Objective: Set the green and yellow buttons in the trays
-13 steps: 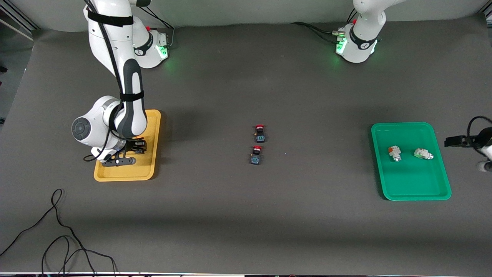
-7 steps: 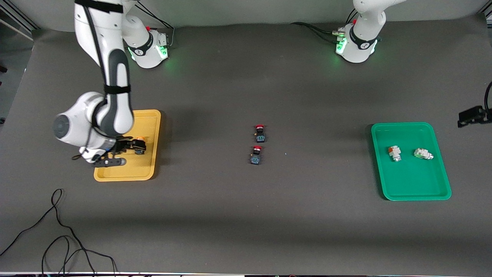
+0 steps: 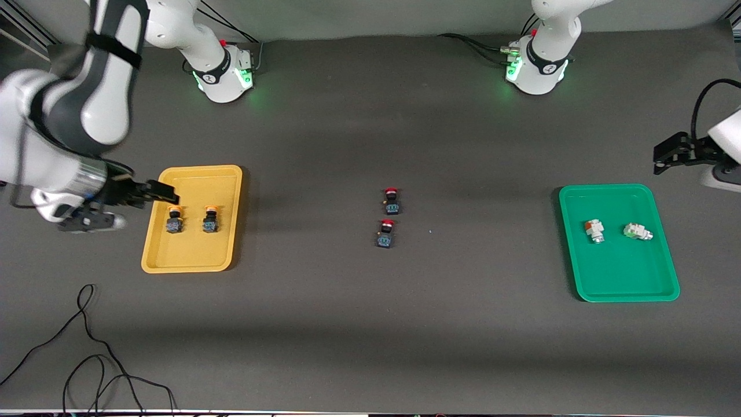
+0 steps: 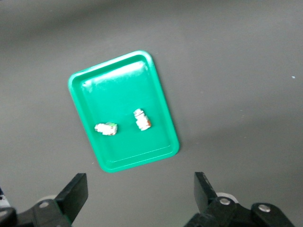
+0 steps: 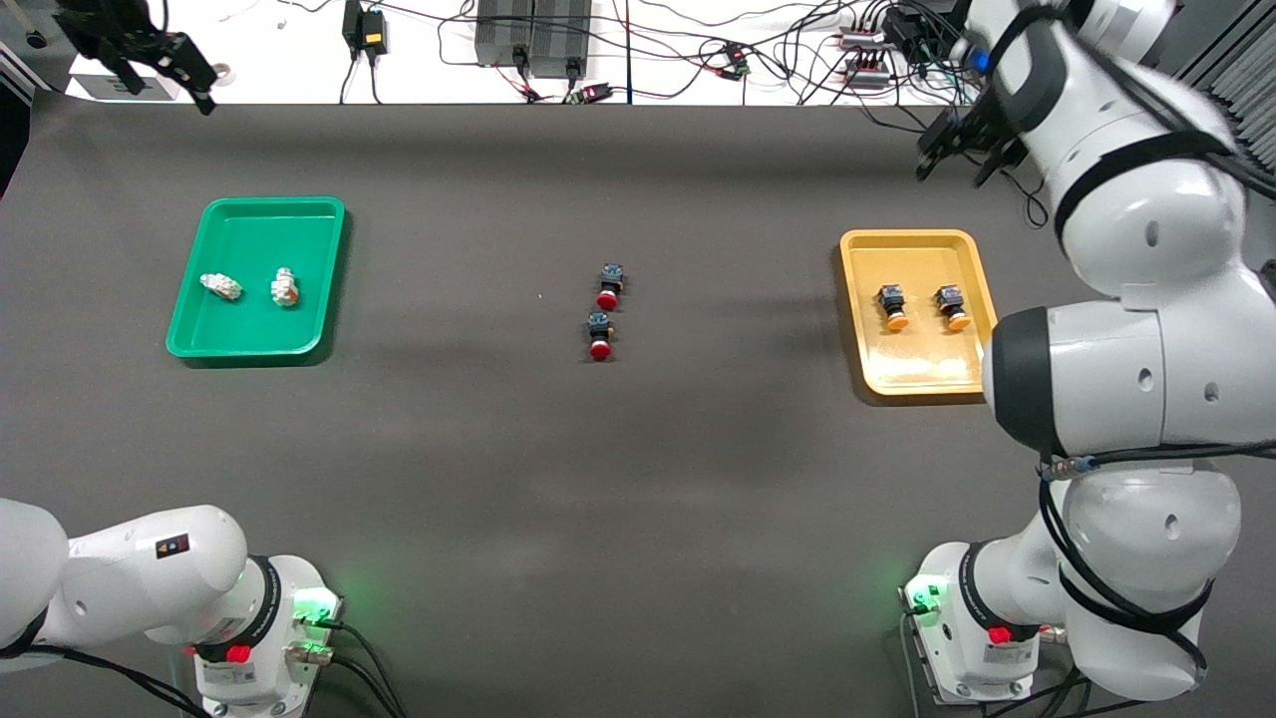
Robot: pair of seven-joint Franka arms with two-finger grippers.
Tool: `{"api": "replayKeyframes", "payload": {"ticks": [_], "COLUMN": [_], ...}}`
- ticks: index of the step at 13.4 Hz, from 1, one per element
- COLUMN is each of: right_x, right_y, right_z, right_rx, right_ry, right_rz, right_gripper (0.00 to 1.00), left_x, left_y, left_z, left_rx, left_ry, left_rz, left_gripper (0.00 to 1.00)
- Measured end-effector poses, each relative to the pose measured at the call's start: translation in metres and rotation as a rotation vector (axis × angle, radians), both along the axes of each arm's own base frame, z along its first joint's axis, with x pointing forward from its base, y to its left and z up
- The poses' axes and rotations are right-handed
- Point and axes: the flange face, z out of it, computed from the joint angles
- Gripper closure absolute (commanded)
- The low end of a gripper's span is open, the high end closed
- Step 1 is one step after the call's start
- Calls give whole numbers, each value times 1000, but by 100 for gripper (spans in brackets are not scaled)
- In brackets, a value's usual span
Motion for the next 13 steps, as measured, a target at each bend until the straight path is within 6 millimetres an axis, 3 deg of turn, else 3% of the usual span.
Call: {"api": "replayKeyframes", "payload": {"ticks": [3, 6, 9, 13], "right_x": [-2, -11, -14, -13], "right_y": [5, -7, -11, -4], "right_z": [74, 116, 126, 123], "right_rx": [-63, -81, -85, -82], "right_ry": [-17, -48, -58, -48], "right_rz": [9, -13, -19, -6], "right_gripper": [0, 0, 0, 0], "left_x": [-3, -4, -5, -4], "left_y": [-35, -44, -48, -23], "left_z": [4, 5, 3, 2], "left_rx": [3, 2, -56, -93], "left_ry": [-14, -22, -15, -2], "left_rz": [-12, 41, 190, 273], "left_gripper": [0, 0, 0, 0]}}
